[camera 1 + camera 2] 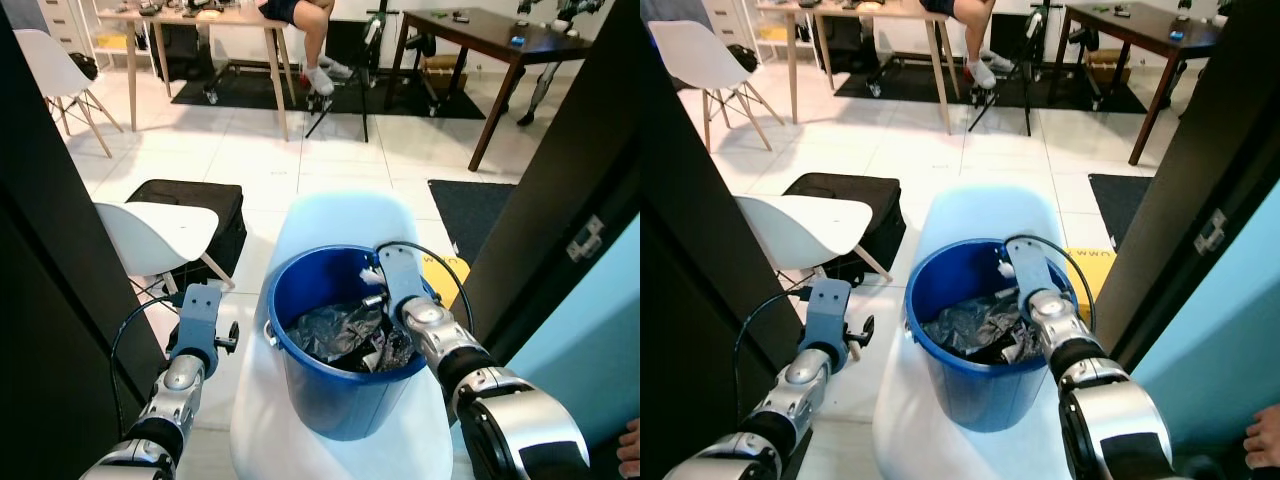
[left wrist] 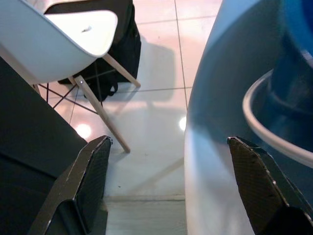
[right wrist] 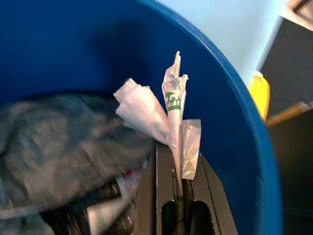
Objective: Clean up the room
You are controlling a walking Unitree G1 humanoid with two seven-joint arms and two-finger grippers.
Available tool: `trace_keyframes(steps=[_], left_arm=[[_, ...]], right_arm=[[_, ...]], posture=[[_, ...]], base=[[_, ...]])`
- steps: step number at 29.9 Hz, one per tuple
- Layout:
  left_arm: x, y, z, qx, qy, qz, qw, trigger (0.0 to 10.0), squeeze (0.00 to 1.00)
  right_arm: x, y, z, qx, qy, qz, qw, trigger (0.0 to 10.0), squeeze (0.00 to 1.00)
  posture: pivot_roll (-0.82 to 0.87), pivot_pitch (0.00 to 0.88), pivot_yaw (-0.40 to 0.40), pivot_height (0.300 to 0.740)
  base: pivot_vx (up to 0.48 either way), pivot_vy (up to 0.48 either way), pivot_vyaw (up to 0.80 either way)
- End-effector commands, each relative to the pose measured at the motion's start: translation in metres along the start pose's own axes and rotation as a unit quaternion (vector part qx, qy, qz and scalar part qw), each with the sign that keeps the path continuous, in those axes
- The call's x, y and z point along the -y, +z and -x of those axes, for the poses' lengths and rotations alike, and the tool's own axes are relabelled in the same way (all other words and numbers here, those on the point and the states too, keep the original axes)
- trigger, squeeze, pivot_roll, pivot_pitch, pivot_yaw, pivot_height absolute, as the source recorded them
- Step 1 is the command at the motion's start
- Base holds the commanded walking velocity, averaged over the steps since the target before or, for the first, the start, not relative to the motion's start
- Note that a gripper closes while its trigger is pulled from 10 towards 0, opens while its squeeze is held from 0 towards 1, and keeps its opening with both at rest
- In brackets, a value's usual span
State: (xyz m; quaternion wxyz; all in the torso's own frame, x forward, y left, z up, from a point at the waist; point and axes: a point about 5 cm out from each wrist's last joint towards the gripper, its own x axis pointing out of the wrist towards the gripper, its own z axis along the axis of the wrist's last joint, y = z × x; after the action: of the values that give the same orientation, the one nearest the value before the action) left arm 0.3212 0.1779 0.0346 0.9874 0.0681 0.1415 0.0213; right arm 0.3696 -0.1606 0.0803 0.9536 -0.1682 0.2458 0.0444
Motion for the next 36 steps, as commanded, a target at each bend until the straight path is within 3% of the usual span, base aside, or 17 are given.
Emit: trace_keyframes(steps=[1, 7, 8, 16, 21, 27, 28, 29, 30, 31, 36], left_arm=[[0.001, -0.007, 0.002, -0.014, 0.001, 0.003, 1.000, 10.0, 0.00], [0.001, -0.007, 0.003, -0.015, 0.001, 0.002, 1.000, 10.0, 0.00], [0.001, -0.007, 0.003, -0.015, 0.002, 0.002, 1.000, 10.0, 0.00], [0.001, -0.007, 0.003, -0.013, 0.004, 0.001, 1.000, 10.0, 0.00], [0.000, -0.005, 0.002, -0.010, 0.006, -0.001, 1.000, 10.0, 0.00], [0.000, -0.004, 0.001, -0.010, 0.009, 0.000, 1.000, 10.0, 0.00], [0.000, -0.004, 0.001, -0.011, 0.010, 0.001, 1.000, 10.0, 0.00], [0.000, -0.004, 0.001, -0.012, 0.011, 0.002, 1.000, 10.0, 0.00], [0.000, -0.004, 0.001, -0.012, 0.011, 0.002, 1.000, 10.0, 0.00], [0.000, -0.006, 0.002, -0.018, 0.014, 0.003, 1.000, 10.0, 0.00], [-0.001, -0.013, 0.004, -0.029, 0.017, 0.005, 0.999, 10.0, 0.00]], right_arm=[[0.003, -0.002, 0.000, -0.008, -0.003, 0.006, 1.000, 10.0, 0.00], [-0.002, 0.007, 0.000, 0.012, 0.010, 0.010, 1.000, 10.0, 0.01], [-0.003, 0.010, 0.000, 0.025, 0.012, 0.004, 1.000, 10.0, 1.00], [-0.009, 0.024, 0.000, 0.069, 0.018, -0.003, 0.997, 10.0, 1.00], [-0.011, 0.047, 0.003, 0.133, 0.018, -0.028, 0.991, 10.0, 1.00], [-0.012, 0.044, 0.002, 0.120, 0.017, 0.001, 0.993, 10.0, 1.00], [-0.012, 0.043, 0.002, 0.118, 0.023, 0.001, 0.993, 10.0, 0.84], [-0.013, 0.042, 0.002, 0.116, 0.030, 0.002, 0.993, 10.0, 0.37], [-0.013, 0.042, 0.002, 0.116, 0.030, 0.002, 0.993, 10.0, 0.37], [-0.013, 0.044, 0.003, 0.118, 0.048, -0.003, 0.992, 10.0, 0.00], [-0.014, 0.059, 0.006, 0.156, 0.086, 0.004, 0.984, 10.0, 0.00]], posture=[[0.00, 0.000, -0.038, 0.740], [-0.01, 0.000, -0.035, 0.740], [-0.01, 0.000, -0.035, 0.740], [0.00, 0.000, -0.038, 0.740], [0.00, 0.000, -0.042, 0.740], [0.00, 0.000, -0.045, 0.740], [0.00, 0.000, -0.045, 0.740], [0.00, 0.000, -0.045, 0.740], [0.00, 0.000, -0.045, 0.740], [0.00, 0.000, -0.044, 0.740], [-0.01, 0.000, -0.037, 0.740]], base=[[0.000, 0.000, 0.00], [0.000, 0.000, 0.00], [0.000, 0.000, 0.00], [0.000, 0.000, 0.00], [0.000, 0.000, 0.00], [0.000, 0.000, 0.00], [0.000, 0.000, 0.00], [0.000, 0.000, 0.00], [0.000, 0.000, 0.00], [0.000, 0.000, 0.00], [0.000, 0.000, 0.00]])
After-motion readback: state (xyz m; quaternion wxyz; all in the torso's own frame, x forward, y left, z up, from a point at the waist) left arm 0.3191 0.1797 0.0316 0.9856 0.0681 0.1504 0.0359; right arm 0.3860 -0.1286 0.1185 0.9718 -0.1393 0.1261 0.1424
